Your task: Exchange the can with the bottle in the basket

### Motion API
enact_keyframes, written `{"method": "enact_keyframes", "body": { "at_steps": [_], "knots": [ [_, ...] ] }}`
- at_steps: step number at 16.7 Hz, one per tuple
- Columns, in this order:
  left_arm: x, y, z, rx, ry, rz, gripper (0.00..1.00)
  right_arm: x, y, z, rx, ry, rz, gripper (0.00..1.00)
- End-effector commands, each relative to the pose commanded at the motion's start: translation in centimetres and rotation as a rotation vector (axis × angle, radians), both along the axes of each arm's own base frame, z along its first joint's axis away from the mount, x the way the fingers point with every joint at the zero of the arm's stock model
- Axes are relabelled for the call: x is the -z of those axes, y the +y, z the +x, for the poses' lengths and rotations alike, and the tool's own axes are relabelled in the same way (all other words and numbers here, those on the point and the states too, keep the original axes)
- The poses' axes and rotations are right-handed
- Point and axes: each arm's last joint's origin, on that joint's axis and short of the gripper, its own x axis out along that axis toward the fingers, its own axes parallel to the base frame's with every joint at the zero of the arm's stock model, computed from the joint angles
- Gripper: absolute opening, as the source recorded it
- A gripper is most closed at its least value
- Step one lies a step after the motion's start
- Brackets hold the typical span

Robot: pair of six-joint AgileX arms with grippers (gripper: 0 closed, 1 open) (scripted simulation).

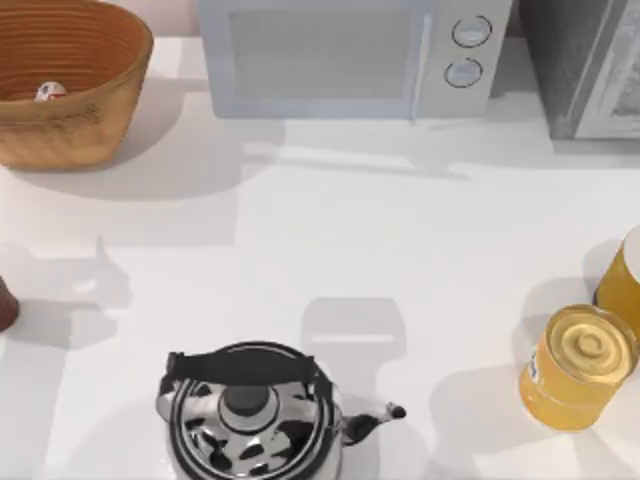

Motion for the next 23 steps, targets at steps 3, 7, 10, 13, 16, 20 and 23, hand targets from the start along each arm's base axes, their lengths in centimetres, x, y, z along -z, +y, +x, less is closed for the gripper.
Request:
{"method": "enact_keyframes", "body": {
  "at_steps": [3, 7, 10, 13, 16, 20, 23],
  "knots": [
    [-5.5, 0.4, 3.0, -0.009, 0.087, 0.002, 1.0, 0.0, 0.0, 0.0, 0.0, 0.0, 0.0, 1.0],
    [-11.6, 1.2, 9.5, -0.013, 0.223, 0.004, 1.0, 0.0, 0.0, 0.0, 0.0, 0.0, 0.0, 1.0],
    [-14.1, 1.9, 15.9, -0.01, 0.342, 0.003, 1.0, 0.0, 0.0, 0.0, 0.0, 0.0, 0.0, 1.0],
    [-13.9, 2.6, 22.9, 0.0, 0.478, -0.001, 1.0, 0.0, 0.0, 0.0, 0.0, 0.0, 0.0, 1.0],
    [-10.8, 3.2, 29.3, 0.015, 0.632, -0.009, 1.0, 0.0, 0.0, 0.0, 0.0, 0.0, 0.0, 1.0],
    [-3.7, 3.4, 35.8, 0.041, 0.853, -0.028, 1.0, 0.0, 0.0, 0.0, 0.0, 0.0, 0.0, 1.0],
    [2.3, 3.3, 38.5, 0.06, 1.014, -0.046, 1.0, 0.0, 0.0, 0.0, 0.0, 0.0, 0.0, 1.0]
  ]
}}
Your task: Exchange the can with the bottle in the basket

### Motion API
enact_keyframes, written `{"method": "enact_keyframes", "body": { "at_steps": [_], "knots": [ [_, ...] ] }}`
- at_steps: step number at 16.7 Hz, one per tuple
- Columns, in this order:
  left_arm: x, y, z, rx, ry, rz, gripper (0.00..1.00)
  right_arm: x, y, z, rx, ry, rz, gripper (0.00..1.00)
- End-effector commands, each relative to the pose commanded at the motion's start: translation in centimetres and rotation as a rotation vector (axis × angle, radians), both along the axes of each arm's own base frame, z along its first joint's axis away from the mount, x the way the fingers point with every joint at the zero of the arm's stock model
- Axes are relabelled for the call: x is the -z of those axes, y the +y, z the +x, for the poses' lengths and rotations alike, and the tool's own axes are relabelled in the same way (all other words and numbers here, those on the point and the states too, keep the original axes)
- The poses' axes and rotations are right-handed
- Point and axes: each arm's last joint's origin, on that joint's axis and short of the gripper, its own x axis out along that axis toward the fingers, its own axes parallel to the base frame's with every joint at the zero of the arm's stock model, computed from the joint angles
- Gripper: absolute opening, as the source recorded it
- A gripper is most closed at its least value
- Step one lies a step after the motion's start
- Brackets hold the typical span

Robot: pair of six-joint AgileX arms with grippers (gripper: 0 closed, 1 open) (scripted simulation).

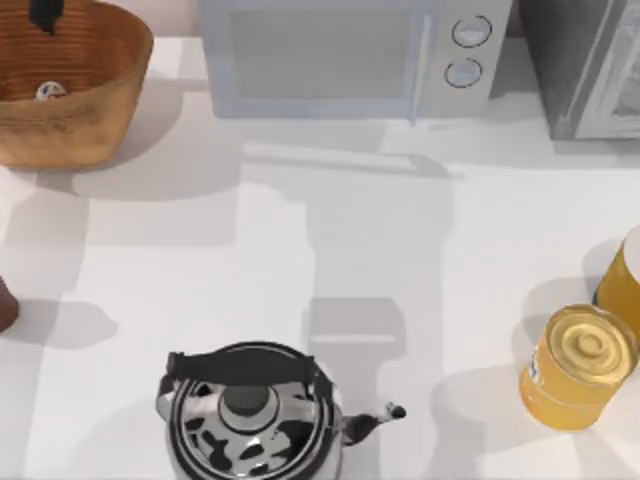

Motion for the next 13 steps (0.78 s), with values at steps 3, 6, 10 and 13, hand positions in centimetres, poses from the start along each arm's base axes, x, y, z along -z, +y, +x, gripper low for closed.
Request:
{"method": "enact_keyframes", "body": {
  "at_steps": [3, 6, 10, 13],
  "knots": [
    [4.8, -0.2, 1.2, 0.009, 0.128, -0.017, 1.0, 0.0, 0.0, 0.0, 0.0, 0.0, 0.0, 1.0],
    [6.8, -0.3, 1.4, 0.012, 0.184, -0.024, 1.0, 0.0, 0.0, 0.0, 0.0, 0.0, 0.0, 1.0],
    [6.8, -0.3, 1.4, 0.012, 0.184, -0.024, 1.0, 0.0, 0.0, 0.0, 0.0, 0.0, 0.0, 1.0],
    [7.4, -0.1, 1.6, 0.01, 0.188, -0.024, 1.0, 0.0, 0.0, 0.0, 0.0, 0.0, 0.0, 1.0]
  ]
}}
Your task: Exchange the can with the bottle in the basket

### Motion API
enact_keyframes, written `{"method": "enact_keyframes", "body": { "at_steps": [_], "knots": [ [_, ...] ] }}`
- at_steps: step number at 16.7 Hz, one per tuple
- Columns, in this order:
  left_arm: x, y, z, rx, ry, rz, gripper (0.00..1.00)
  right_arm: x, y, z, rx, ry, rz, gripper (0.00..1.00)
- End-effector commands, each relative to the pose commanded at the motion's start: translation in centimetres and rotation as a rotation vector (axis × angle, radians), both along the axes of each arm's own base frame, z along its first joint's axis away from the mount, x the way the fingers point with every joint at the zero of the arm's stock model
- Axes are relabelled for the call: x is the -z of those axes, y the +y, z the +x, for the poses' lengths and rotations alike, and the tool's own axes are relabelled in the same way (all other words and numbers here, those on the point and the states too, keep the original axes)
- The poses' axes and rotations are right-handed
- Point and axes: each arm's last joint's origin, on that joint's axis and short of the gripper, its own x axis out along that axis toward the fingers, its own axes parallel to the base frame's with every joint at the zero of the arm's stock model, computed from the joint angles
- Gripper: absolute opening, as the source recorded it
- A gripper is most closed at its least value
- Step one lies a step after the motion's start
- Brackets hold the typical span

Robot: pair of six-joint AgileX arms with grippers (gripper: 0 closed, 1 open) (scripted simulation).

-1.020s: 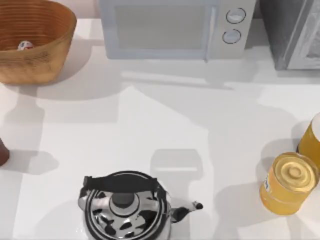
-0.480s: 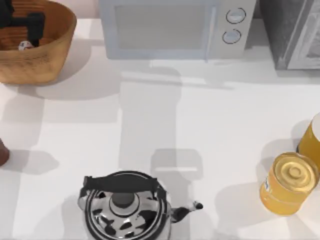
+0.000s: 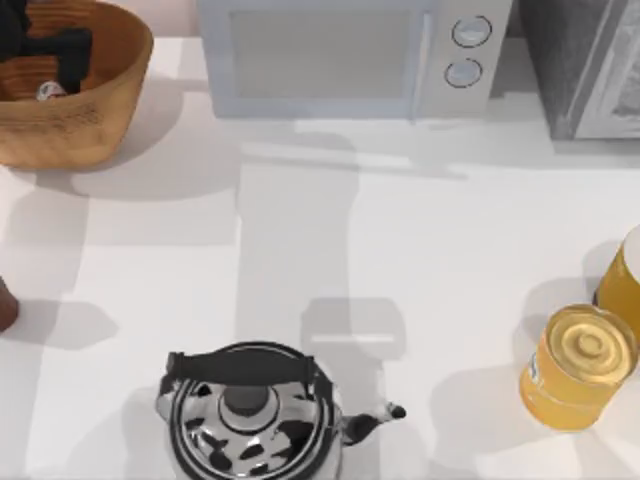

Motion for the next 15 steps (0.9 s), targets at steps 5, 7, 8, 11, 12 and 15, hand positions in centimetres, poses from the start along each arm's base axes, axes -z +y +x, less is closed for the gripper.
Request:
{"method": "enact_keyframes", "body": {
  "at_steps": [5, 7, 8, 11, 12, 15],
  "knots": [
    [3.2, -0.3, 0.9, 0.003, -0.001, -0.001, 1.0, 0.0, 0.0, 0.0, 0.0, 0.0, 0.0, 1.0],
    [4.6, -0.4, 1.2, 0.003, -0.001, -0.001, 1.0, 0.0, 0.0, 0.0, 0.0, 0.0, 0.0, 1.0],
    [5.0, -0.5, 1.2, 0.003, -0.001, -0.001, 1.0, 0.0, 0.0, 0.0, 0.0, 0.0, 0.0, 1.0],
    [5.2, -0.5, 1.3, 0.003, -0.001, -0.001, 1.0, 0.0, 0.0, 0.0, 0.0, 0.0, 0.0, 1.0],
    [5.2, -0.5, 1.3, 0.003, -0.001, -0.001, 1.0, 0.0, 0.0, 0.0, 0.0, 0.0, 0.0, 1.0],
    [5.2, -0.5, 1.3, 0.003, -0.001, -0.001, 0.77, 0.0, 0.0, 0.0, 0.0, 0.0, 0.0, 1.0]
  ]
}}
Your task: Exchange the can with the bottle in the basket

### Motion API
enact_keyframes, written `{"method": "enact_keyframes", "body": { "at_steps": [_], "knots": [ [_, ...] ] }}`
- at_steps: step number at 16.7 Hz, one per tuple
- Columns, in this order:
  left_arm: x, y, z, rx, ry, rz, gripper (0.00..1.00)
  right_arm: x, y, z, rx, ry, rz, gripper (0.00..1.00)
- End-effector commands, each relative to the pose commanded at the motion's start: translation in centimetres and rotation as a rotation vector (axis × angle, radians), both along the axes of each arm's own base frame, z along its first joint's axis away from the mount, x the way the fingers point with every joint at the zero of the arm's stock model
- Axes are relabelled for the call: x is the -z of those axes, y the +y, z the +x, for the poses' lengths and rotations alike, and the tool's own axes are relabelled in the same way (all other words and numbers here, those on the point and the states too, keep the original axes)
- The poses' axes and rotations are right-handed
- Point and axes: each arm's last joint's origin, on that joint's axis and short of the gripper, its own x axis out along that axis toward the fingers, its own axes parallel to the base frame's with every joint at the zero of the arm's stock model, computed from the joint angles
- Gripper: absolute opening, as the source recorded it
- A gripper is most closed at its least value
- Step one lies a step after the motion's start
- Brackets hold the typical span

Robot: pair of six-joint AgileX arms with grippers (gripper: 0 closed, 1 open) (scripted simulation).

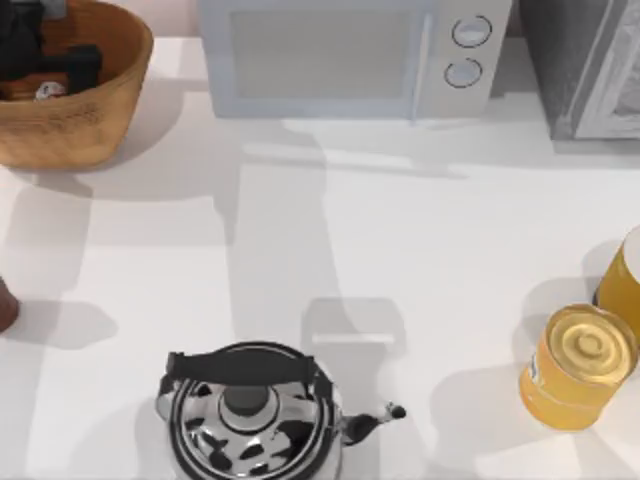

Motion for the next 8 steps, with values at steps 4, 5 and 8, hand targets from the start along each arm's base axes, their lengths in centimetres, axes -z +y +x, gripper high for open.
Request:
{"method": "enact_keyframes", "body": {
  "at_steps": [4, 5, 8],
  "knots": [
    [0.0, 0.0, 0.0, 0.0, 0.0, 0.0, 0.47, 0.0, 0.0, 0.0, 0.0, 0.0, 0.0, 1.0],
    [0.0, 0.0, 0.0, 0.0, 0.0, 0.0, 0.4, 0.0, 0.0, 0.0, 0.0, 0.0, 0.0, 1.0],
    [0.0, 0.0, 0.0, 0.0, 0.0, 0.0, 0.17, 0.0, 0.0, 0.0, 0.0, 0.0, 0.0, 1.0]
  ]
}}
